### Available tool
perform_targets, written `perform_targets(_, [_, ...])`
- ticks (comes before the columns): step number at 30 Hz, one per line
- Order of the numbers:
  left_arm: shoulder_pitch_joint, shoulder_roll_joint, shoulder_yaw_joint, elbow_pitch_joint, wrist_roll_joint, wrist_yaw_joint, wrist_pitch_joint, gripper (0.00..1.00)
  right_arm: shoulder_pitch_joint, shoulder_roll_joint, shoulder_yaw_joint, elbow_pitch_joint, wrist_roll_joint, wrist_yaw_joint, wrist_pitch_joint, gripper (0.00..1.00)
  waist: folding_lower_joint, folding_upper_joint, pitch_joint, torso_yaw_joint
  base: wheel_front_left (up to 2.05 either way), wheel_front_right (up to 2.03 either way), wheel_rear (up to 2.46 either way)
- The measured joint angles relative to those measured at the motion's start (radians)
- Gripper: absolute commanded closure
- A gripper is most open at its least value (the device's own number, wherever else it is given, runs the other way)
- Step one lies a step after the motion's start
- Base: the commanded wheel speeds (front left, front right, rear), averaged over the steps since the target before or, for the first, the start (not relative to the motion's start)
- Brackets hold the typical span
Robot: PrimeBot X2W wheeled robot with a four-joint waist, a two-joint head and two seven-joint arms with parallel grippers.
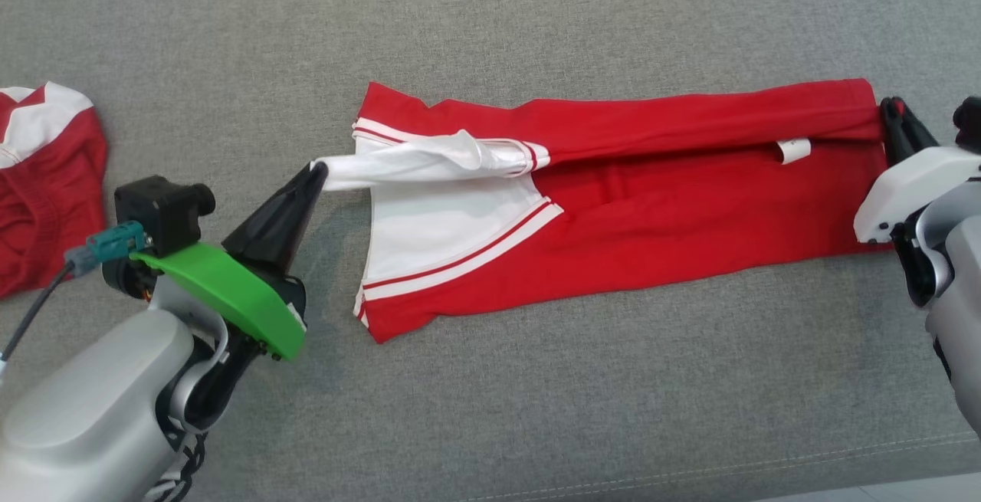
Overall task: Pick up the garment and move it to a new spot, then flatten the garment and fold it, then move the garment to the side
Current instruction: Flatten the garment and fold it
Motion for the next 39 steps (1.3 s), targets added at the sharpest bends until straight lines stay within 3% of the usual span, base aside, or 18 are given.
perform_targets(3, [0.057, -0.022, 0.032, 0.006, 0.004, 0.01, 0.0, 1.0, 0.044, -0.001, 0.016, -0.02, 0.021, 0.0, -0.003, 1.0, 0.0, 0.0, -0.007, -0.003, 0.0, 0.0, 0.0])
perform_targets(4, [0.076, -0.033, 0.042, 0.012, 0.005, 0.015, 0.0, 1.0, 0.051, -0.001, 0.019, -0.024, 0.028, 0.0, -0.004, 0.71, 0.0, 0.0, -0.008, -0.006, 0.0, 0.0, 0.0])
perform_targets(5, [0.094, -0.047, 0.051, 0.019, 0.005, 0.018, 0.0, 1.0, 0.058, 0.0, 0.021, -0.026, 0.03, 0.0, -0.006, 0.27, 0.0, 0.0, -0.01, -0.008, 0.0, 0.0, 0.0])
perform_targets(6, [0.11, -0.061, 0.055, 0.028, 0.009, 0.017, 0.0, 1.0, 0.063, 0.002, 0.023, -0.029, 0.035, 0.0, -0.007, 0.0, 0.0, 0.0001, -0.012, -0.01, 0.0, 0.0, 0.0])
perform_targets(7, [0.126, -0.077, 0.058, 0.042, 0.01, 0.017, 0.0, 0.89, 0.069, 0.003, 0.026, -0.031, 0.04, 0.0, -0.007, 0.0, 0.0, 0.0, -0.016, -0.011, 0.0, 0.0, 0.0])
perform_targets(8, [0.143, -0.094, 0.062, 0.057, 0.007, 0.018, 0.0, 0.68, 0.075, 0.003, 0.025, -0.033, 0.041, 0.0, -0.009, 0.0, 0.0, 0.0, -0.019, -0.012, 0.0, 0.0, 0.0])
perform_targets(10, [0.17, -0.119, 0.063, 0.088, 0.011, 0.024, 0.0, 0.0, 0.085, -0.002, 0.018, -0.036, 0.044, 0.0, -0.016, 0.0, 0.0, 0.0, -0.029, -0.012, 0.0, 0.0, 0.0])
perform_targets(15, [0.224, -0.186, 0.155, 0.112, 0.076, 0.045, 0.0, 0.0, 0.153, -0.029, -0.048, -0.056, 0.052, 0.0, -0.029, 0.0, 0.0, 0.0, -0.065, -0.008, 0.0, 0.0, 0.0])
perform_targets(18, [0.292, -0.218, 0.236, 0.105, 0.156, 0.074, 0.0, 0.0, 0.229, -0.012, -0.099, -0.097, 0.058, 0.0, -0.034, 0.0, 0.0, 0.0, -0.094, -0.002, 0.0, 0.0, 0.0])
perform_targets(27, [0.539, -0.368, 0.471, -0.038, 0.541, 0.149, 0.0, 0.0, 0.434, 0.065, -0.268, -0.235, 0.104, 0.0, -0.034, 0.0, 0.0, 0.0, -0.178, 0.034, 0.0, 0.0, 0.0])
perform_targets(32, [0.633, -0.449, 0.549, -0.11, 0.774, 0.135, 0.0, 0.0, 0.443, 0.061, -0.329, -0.208, 0.153, 0.0, -0.034, 0.0, 0.0, 0.0, -0.194, 0.098, 0.0, 0.0, 0.0])
perform_targets(39, [0.675, -0.528, 0.619, -0.125, 0.892, 0.085, 0.0, 0.0, 0.377, 0.028, -0.375, -0.093, 0.187, 0.0, 0.009, 0.0, 0.0, 0.0, -0.188, 0.19, 0.0, 0.0, 0.0])
